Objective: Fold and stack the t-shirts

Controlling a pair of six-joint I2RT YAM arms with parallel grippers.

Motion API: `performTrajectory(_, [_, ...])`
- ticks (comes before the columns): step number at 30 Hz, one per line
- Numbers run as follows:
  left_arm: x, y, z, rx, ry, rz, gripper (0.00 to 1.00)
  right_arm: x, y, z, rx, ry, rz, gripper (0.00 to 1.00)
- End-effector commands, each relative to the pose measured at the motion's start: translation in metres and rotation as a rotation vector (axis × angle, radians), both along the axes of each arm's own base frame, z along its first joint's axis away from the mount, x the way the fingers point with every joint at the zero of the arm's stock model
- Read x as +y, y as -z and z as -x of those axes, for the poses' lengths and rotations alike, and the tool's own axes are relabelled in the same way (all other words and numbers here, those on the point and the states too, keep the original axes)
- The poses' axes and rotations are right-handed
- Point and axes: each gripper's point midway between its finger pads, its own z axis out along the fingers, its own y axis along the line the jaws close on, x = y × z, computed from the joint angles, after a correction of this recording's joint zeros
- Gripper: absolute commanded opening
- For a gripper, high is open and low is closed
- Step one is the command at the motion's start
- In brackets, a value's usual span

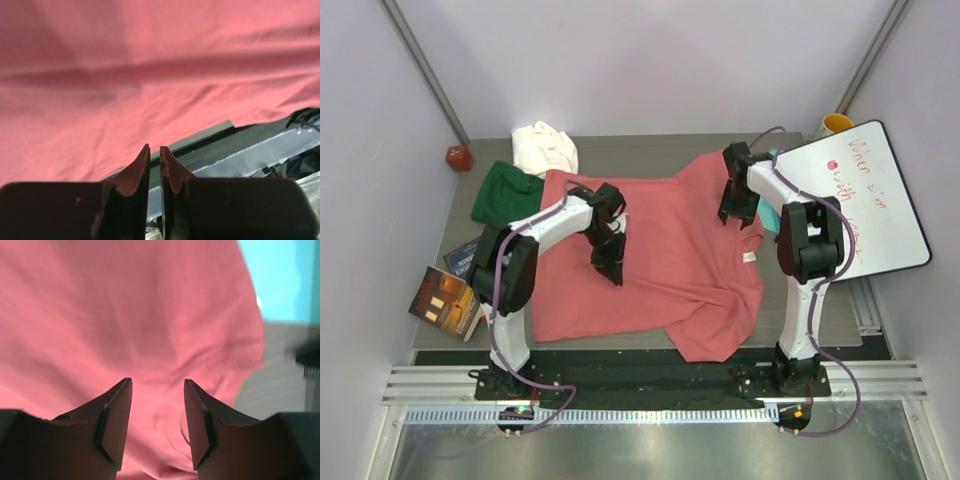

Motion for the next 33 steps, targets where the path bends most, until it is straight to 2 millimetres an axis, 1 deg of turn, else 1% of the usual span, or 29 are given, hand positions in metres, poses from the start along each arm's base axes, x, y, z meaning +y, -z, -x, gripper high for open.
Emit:
performTrajectory(1, [0.003, -0.02, 0.025, -0.012, 0.077, 0.041, 0.14, -0.001, -0.017, -0.046, -0.113, -0.015, 0.005, 0.51])
performTrajectory(3, [0.003, -0.019, 0.033, -0.007, 0.085, 0.041, 0.14, 0.004, -0.009, -0.046, -0.089, -0.02, -0.017, 0.51])
performTrajectory(5, [0.006, -0.012, 0.043, 0.023, 0.085, 0.03, 0.13, 0.006, 0.004, -0.042, -0.048, -0.021, -0.026, 0.51])
performTrajectory(6, [0.008, -0.008, 0.048, 0.039, 0.085, 0.02, 0.12, 0.007, 0.007, -0.041, -0.038, -0.021, -0.031, 0.51])
performTrajectory(9, [0.013, 0.006, 0.063, 0.097, 0.087, -0.018, 0.04, 0.007, 0.018, -0.035, -0.006, -0.021, -0.028, 0.5])
performTrajectory(10, [0.015, 0.009, 0.064, 0.101, 0.085, -0.033, 0.01, 0.007, 0.02, -0.034, 0.002, -0.025, -0.031, 0.5])
performTrajectory(14, [0.013, 0.02, 0.067, 0.126, 0.064, -0.049, 0.0, 0.014, 0.033, -0.026, 0.056, -0.034, -0.064, 0.5])
performTrajectory(15, [0.013, 0.026, 0.068, 0.147, 0.053, -0.06, 0.0, 0.015, 0.037, -0.025, 0.066, -0.033, -0.069, 0.45])
performTrajectory(17, [0.009, 0.035, 0.065, 0.155, 0.044, -0.053, 0.0, 0.016, 0.04, -0.023, 0.084, -0.032, -0.075, 0.39])
performTrajectory(18, [0.007, 0.039, 0.064, 0.164, 0.038, -0.053, 0.0, 0.017, 0.045, -0.022, 0.097, -0.031, -0.079, 0.3])
performTrajectory(19, [0.007, 0.049, 0.064, 0.184, 0.035, -0.062, 0.0, 0.017, 0.046, -0.021, 0.104, -0.031, -0.081, 0.25])
performTrajectory(21, [0.004, 0.058, 0.06, 0.194, 0.022, -0.075, 0.0, 0.017, 0.051, -0.021, 0.117, -0.028, -0.081, 0.16])
performTrajectory(22, [0.005, 0.067, 0.06, 0.213, 0.018, -0.09, 0.0, 0.017, 0.05, -0.023, 0.115, -0.025, -0.082, 0.15])
performTrajectory(24, [0.004, 0.073, 0.059, 0.223, 0.009, -0.097, 0.0, 0.015, 0.053, -0.025, 0.12, -0.018, -0.086, 0.14])
performTrajectory(26, [0.005, 0.081, 0.06, 0.232, 0.0, -0.108, 0.0, 0.014, 0.052, -0.032, 0.11, -0.011, -0.09, 0.14])
performTrajectory(27, [0.007, 0.082, 0.061, 0.231, -0.001, -0.117, 0.0, 0.011, 0.056, -0.033, 0.118, -0.004, -0.089, 0.14])
performTrajectory(28, [0.008, 0.083, 0.061, 0.229, -0.003, -0.125, 0.0, 0.011, 0.053, -0.038, 0.105, -0.004, -0.092, 0.14])
performTrajectory(30, [0.014, 0.084, 0.064, 0.226, -0.002, -0.149, 0.0, 0.006, 0.055, -0.043, 0.106, 0.006, -0.091, 0.14])
performTrajectory(33, [0.021, 0.079, 0.065, 0.203, 0.018, -0.171, 0.0, 0.001, 0.055, -0.053, 0.099, 0.018, -0.091, 0.14])
